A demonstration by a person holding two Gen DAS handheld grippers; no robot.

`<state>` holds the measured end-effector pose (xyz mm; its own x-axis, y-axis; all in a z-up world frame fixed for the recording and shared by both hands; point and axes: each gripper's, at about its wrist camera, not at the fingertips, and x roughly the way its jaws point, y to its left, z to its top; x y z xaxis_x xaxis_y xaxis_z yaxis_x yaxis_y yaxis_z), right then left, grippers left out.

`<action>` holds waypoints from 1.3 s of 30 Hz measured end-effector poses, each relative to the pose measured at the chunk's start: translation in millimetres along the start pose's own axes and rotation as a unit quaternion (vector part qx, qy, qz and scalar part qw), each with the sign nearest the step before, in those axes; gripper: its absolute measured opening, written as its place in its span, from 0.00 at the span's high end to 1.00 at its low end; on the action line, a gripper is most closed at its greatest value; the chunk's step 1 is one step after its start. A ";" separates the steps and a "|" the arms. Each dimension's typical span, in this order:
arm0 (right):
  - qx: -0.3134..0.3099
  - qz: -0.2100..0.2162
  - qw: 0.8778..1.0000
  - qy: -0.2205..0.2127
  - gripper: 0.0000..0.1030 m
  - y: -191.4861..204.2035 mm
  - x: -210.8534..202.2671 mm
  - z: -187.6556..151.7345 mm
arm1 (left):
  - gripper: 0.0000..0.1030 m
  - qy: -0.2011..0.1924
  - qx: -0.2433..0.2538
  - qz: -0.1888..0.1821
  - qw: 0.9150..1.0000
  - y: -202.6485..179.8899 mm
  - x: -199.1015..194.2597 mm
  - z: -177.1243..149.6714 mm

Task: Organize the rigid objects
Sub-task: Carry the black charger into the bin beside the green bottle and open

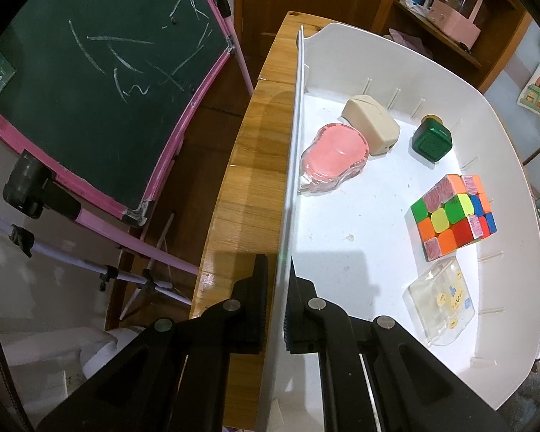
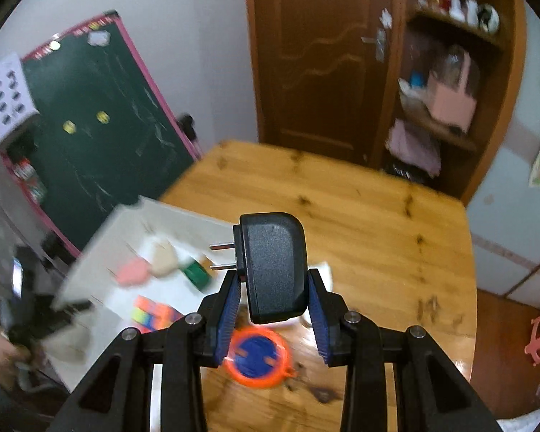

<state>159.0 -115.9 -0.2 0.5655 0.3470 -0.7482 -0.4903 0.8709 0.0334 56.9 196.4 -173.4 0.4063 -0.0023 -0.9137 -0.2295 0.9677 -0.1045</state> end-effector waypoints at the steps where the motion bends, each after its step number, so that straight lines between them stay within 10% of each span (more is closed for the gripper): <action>1: -0.003 0.003 1.000 -0.007 0.64 8.2 -5.5 6.3 | 0.91 0.001 -0.001 -0.001 1.000 -0.1 -0.2 -0.3; 16: -0.058 0.035 0.997 -0.035 0.64 133.2 22.2 51.6 | 0.91 -0.014 -0.010 -0.013 1.000 2.0 -2.5 -2.4; 39: -0.027 -0.006 0.996 0.086 0.64 141.2 162.9 -27.7 | 0.91 -0.019 -0.015 -0.020 1.000 3.2 -3.4 -3.1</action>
<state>163.6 54.0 -135.7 0.4516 0.2673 -0.8512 -0.5218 0.8530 -0.0089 52.1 198.8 -171.8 0.4481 -0.0313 -0.8934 -0.2379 0.9592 -0.1530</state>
